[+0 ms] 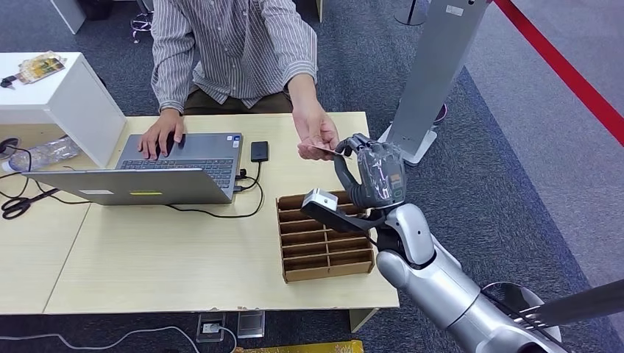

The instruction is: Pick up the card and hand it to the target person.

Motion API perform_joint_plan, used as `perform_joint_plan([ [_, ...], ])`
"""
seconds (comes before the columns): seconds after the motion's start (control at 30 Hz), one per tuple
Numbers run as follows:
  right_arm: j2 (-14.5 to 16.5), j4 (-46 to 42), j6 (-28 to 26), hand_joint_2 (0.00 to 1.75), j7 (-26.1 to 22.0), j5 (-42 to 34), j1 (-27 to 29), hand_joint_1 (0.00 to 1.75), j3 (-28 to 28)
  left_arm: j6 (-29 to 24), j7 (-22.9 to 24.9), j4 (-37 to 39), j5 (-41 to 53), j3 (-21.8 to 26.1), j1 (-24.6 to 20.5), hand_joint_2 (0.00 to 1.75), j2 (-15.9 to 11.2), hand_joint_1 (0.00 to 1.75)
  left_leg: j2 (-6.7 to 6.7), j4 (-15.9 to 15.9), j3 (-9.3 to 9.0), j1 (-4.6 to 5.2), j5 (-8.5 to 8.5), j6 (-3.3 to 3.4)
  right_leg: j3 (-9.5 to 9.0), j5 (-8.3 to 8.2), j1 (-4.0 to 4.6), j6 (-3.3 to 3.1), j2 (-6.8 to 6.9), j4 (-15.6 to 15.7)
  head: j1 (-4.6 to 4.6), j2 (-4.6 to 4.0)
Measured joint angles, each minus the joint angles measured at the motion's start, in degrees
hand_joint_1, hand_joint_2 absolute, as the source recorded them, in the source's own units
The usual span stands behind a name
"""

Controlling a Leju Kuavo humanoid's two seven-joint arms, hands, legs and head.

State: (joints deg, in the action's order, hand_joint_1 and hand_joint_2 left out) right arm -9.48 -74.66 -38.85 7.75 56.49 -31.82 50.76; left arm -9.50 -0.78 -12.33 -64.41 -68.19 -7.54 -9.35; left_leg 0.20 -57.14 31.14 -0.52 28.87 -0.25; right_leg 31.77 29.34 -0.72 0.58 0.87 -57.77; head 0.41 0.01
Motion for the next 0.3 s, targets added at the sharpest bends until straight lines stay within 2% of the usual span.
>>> perform_joint_plan([
  [0.1,0.4,1.3,-0.3,1.75,-0.3,-0.4,0.0,0.0,0.3,0.3,-0.4,0.0,0.0,0.0,0.1,0.0,0.0,0.0,0.0,0.0,0.0,0.0,0.0,0.0,0.0,0.0,0.0,0.0,0.0,0.0,0.01,0.01],
  [0.3,0.8,1.8,-0.4,1.75,-1.9,-3.2,0.6,0.0,0.3,0.1,-1.4,0.0,-0.5,0.0,0.4,0.0,0.0,0.0,0.0,0.0,0.0,0.0,0.0,0.0,0.01,0.0,0.0,0.0,0.0,0.0,0.04,-0.01],
])
